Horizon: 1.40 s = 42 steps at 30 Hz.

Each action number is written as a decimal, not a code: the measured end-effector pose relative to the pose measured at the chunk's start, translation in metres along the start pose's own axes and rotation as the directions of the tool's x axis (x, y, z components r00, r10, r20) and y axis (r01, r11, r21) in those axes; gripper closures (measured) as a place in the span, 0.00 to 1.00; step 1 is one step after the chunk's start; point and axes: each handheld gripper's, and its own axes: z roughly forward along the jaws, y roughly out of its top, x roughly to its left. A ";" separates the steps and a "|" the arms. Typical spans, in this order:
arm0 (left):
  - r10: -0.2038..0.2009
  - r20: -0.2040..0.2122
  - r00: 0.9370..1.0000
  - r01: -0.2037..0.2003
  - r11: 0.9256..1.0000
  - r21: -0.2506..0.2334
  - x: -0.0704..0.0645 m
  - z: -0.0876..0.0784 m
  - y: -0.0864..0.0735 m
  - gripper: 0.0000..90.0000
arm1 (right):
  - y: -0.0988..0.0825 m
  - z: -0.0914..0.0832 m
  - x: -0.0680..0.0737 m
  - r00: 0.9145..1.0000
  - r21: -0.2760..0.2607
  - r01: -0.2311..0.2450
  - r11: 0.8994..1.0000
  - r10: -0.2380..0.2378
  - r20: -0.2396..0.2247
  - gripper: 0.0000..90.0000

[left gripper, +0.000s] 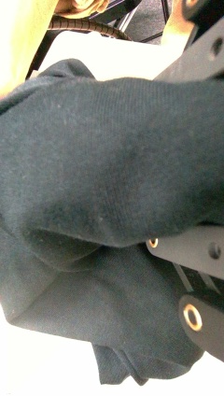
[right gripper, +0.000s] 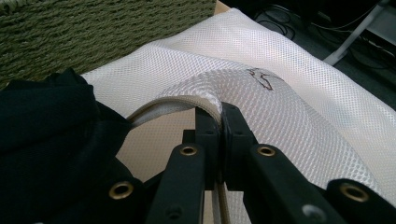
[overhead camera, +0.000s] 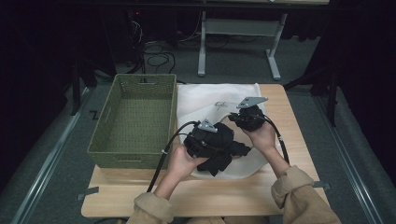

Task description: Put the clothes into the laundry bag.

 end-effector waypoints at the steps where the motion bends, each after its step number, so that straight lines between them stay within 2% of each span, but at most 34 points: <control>1: 0.002 -0.001 1.000 -0.002 1.000 0.003 0.000 0.000 0.000 0.74 | 0.000 0.000 0.000 1.000 -0.001 0.004 1.000 -0.004 -0.001 0.98; 15: -0.034 0.002 0.999 0.034 0.999 0.003 0.005 0.020 -0.007 0.74 | 0.000 -0.002 0.000 1.000 -0.005 -0.008 1.000 0.008 -0.001 0.98; 19: -0.033 -0.002 0.999 0.033 0.999 0.007 0.004 0.024 -0.007 0.73 | 0.000 -0.002 0.000 1.000 -0.007 -0.004 1.000 0.004 -0.004 0.98; 23: -0.016 -0.010 1.000 0.016 1.000 0.024 0.004 0.027 -0.008 0.73 | 0.000 -0.002 0.000 1.000 -0.011 -0.004 1.000 0.004 -0.005 0.98; 29: -0.032 -0.016 0.999 0.032 0.999 0.021 0.005 0.035 -0.009 0.73 | 0.001 -0.003 0.001 1.000 -0.015 0.001 1.000 -0.001 -0.006 0.98; 42: -0.034 -0.047 0.998 0.035 0.999 0.024 0.007 0.045 -0.008 0.73 | 0.000 -0.004 0.002 1.000 -0.015 0.000 1.000 0.000 -0.009 0.98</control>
